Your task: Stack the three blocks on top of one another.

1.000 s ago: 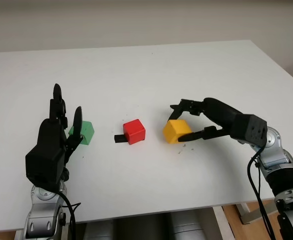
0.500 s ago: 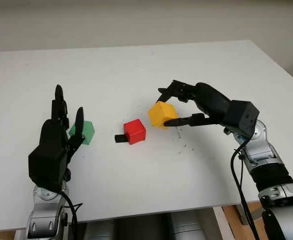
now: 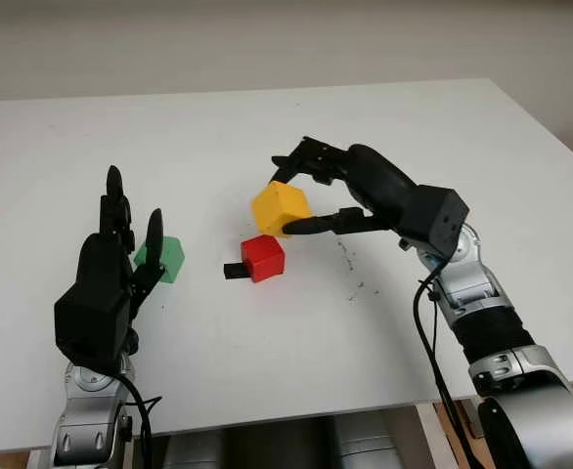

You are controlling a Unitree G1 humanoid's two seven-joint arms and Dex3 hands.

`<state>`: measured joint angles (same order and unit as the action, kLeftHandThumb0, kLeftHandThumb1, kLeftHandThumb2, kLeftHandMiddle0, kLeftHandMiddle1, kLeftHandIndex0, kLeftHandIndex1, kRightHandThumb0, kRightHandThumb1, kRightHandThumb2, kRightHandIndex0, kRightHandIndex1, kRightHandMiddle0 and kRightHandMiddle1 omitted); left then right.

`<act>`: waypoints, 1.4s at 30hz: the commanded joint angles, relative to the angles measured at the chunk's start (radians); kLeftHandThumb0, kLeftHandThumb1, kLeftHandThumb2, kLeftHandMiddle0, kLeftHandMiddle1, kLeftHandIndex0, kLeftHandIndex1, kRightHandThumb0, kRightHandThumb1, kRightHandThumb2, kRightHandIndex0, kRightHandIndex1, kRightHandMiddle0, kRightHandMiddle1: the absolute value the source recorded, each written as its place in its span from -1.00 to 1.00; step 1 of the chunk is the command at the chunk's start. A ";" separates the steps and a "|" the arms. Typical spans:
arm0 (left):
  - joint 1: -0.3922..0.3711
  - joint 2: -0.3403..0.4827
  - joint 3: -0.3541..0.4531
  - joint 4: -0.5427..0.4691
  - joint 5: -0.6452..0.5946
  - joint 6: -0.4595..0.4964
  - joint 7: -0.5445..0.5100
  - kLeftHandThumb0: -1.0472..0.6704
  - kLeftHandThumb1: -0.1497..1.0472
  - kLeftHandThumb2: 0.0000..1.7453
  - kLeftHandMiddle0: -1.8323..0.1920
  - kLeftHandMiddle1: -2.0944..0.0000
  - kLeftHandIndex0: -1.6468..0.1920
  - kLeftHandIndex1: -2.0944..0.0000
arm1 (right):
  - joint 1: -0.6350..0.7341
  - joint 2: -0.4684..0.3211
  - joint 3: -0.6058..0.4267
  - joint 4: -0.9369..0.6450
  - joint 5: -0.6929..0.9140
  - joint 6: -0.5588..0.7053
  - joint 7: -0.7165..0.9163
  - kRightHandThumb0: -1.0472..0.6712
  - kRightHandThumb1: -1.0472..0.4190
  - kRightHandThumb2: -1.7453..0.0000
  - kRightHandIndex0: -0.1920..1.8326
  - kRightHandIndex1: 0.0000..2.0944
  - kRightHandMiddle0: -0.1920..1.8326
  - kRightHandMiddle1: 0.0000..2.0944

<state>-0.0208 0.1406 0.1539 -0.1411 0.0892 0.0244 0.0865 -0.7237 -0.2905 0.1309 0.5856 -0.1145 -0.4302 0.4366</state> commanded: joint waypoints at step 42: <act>0.017 -0.008 0.002 -0.040 0.003 0.005 0.010 -0.57 1.00 -0.35 0.88 0.95 0.89 0.95 | -0.361 -0.048 0.133 0.279 -0.200 -0.045 0.125 -0.31 -0.82 0.94 -0.38 -0.93 -0.40 0.52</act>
<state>-0.0078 0.1333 0.1547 -0.1618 0.0903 0.0281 0.0956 -1.0752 -0.3332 0.2611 0.8576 -0.3177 -0.4628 0.5593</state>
